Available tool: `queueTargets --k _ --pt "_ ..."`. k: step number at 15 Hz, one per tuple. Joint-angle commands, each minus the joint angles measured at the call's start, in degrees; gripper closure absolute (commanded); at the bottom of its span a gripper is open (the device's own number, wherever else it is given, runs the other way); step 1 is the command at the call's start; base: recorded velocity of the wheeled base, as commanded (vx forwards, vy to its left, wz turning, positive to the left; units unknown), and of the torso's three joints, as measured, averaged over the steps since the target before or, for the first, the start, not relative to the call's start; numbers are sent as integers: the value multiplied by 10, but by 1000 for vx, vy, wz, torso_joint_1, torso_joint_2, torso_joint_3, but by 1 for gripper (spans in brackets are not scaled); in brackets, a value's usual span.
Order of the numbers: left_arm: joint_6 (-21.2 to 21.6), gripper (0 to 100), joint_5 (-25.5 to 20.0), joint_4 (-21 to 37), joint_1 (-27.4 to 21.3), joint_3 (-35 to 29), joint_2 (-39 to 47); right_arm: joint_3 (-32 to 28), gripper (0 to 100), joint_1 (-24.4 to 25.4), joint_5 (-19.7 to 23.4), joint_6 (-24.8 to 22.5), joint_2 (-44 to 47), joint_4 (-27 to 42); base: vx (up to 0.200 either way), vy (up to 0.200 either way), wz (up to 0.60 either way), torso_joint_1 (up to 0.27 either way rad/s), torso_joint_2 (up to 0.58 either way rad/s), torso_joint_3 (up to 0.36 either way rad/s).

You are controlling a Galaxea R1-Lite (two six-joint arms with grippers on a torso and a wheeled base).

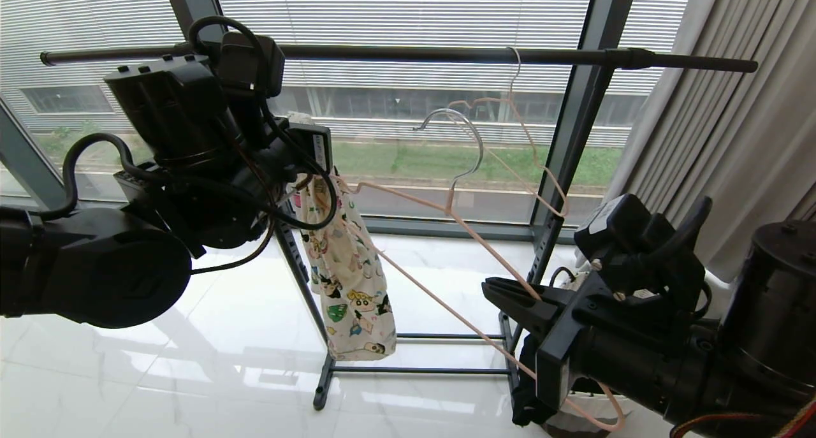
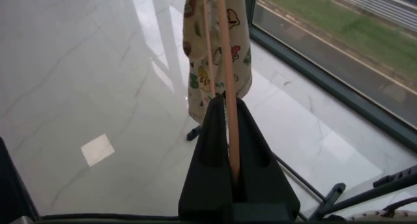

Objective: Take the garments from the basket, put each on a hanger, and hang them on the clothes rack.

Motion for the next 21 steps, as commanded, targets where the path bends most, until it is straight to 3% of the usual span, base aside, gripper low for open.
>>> queueTargets --k 1,5,13,15,18,21 --pt "0 100 0 0 0 1 -2 -1 100 0 -4 -1 7 -2 0 0 0 0 0 0" --pt "0 100 1 0 -9 3 -3 -5 100 -2 -43 -2 3 -24 0 0 0 0 0 0" --pt "0 100 1 20 -77 5 -11 -20 100 7 -45 1 24 -26 0 0 0 0 0 0" --pt "-1 100 1 56 -87 5 -33 -22 100 0 -45 7 39 -27 0 0 0 0 0 0" --pt "-43 100 0 138 -119 5 -74 -25 100 -3 -45 14 66 -51 0 0 0 0 0 0" --pt "-67 100 0 168 -137 5 -91 -49 100 -4 -45 17 92 -55 0 0 0 0 0 0"
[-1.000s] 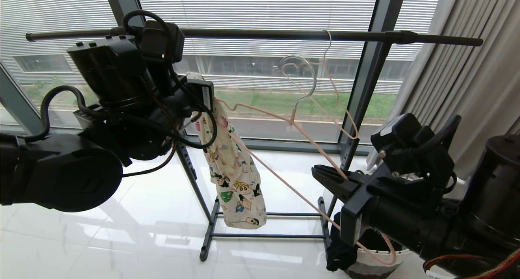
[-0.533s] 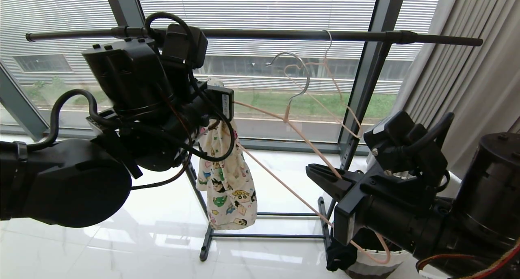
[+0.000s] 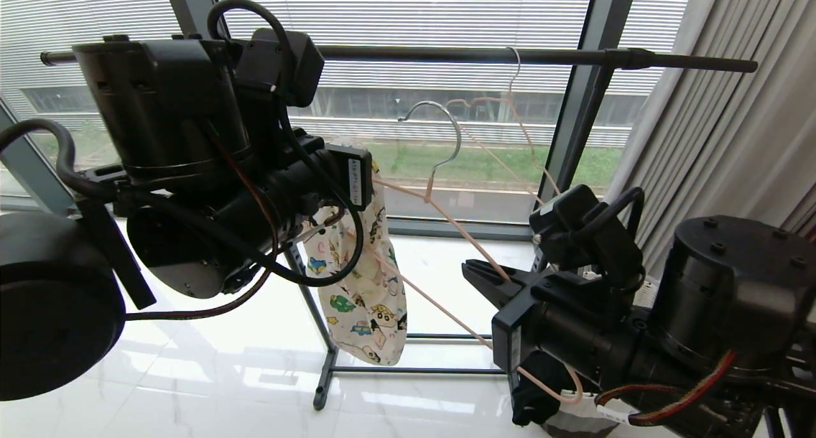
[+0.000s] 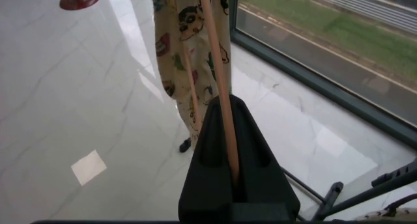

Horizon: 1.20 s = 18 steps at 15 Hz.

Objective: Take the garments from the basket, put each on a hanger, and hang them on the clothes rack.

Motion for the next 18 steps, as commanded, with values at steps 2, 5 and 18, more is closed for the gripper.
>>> queueTargets --k 2,5,18 --pt "-16 100 0 18 -11 -2 -19 -28 100 -2 0 0 40 -1 0 0 0 0 0 0" --pt "-32 100 0 35 -24 -1 -29 -47 100 -13 0 1 60 -2 0 0 0 0 0 0" --pt "-48 100 67 8 59 -35 4 -43 100 -21 -51 10 36 -1 0 0 0 0 0 0"
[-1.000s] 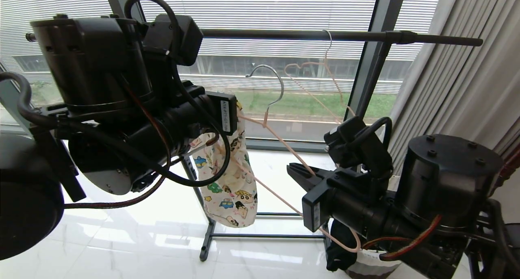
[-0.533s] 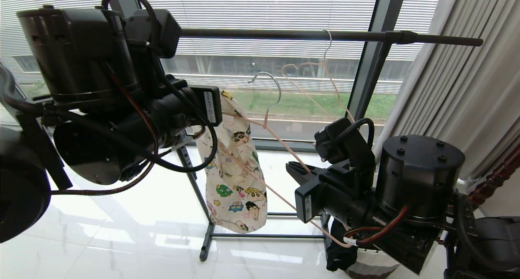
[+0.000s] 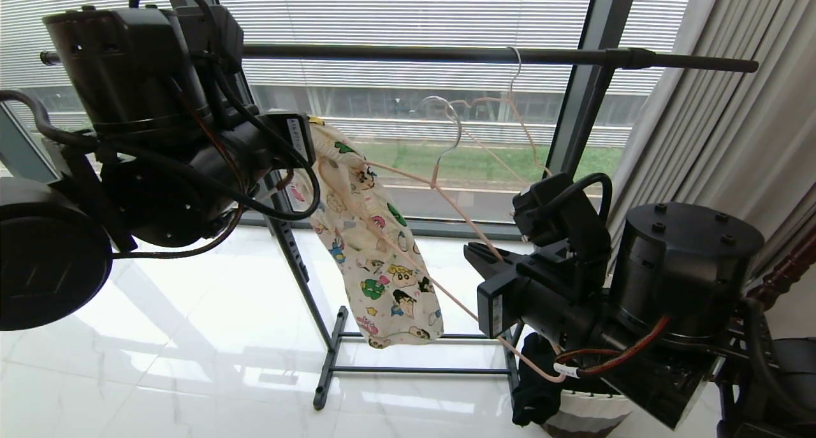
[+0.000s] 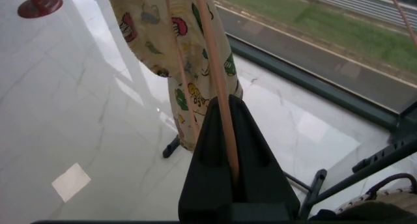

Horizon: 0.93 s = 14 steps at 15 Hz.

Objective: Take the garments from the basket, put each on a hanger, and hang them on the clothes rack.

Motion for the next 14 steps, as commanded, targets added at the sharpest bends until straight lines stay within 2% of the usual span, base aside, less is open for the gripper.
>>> queueTargets --k 1,7,10,14 --pt "-1 100 0 1 -51 3 -1 -6 100 0 0 -2 -1 0 0 0 0 0 0 0" --pt "-37 100 1 14 -151 7 -2 -6 100 -2 -5 1 28 0 0 0 0 0 0 0" --pt "-45 100 1 41 -165 7 -13 -22 100 -2 -11 1 42 0 0 0 0 0 0 0" --pt "-91 100 1 95 -194 7 -27 -32 100 -3 -15 1 47 0 0 0 0 0 0 0"
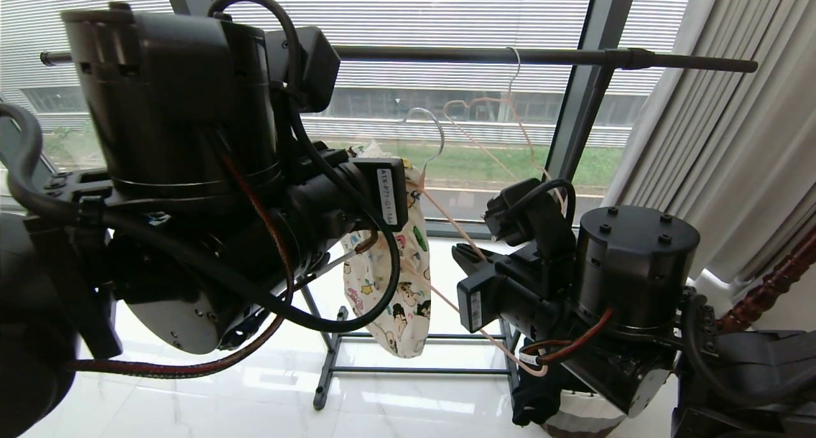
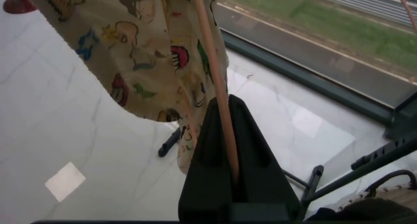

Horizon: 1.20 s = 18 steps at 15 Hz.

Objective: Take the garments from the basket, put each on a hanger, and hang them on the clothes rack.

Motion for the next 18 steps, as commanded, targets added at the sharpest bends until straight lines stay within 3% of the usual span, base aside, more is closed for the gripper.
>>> queueTargets --k 1,6,7,15,18 --pt "-3 100 0 2 -9 -1 -9 -2 100 -2 -3 0 3 0 0 0 0 0 0 0" --pt "-44 100 0 45 -28 -1 -29 -6 100 -11 -6 -1 3 0 0 0 0 0 0 0" --pt "-48 0 0 45 -28 -1 -34 -6 100 -13 -6 -1 3 0 0 0 0 0 0 0" --pt "-46 0 0 53 -24 0 -70 -8 100 -16 -21 -11 1 -29 0 0 0 0 0 0" --pt "-8 0 -6 57 30 20 -94 -6 100 -16 -19 -30 -6 -29 0 0 0 0 0 0"
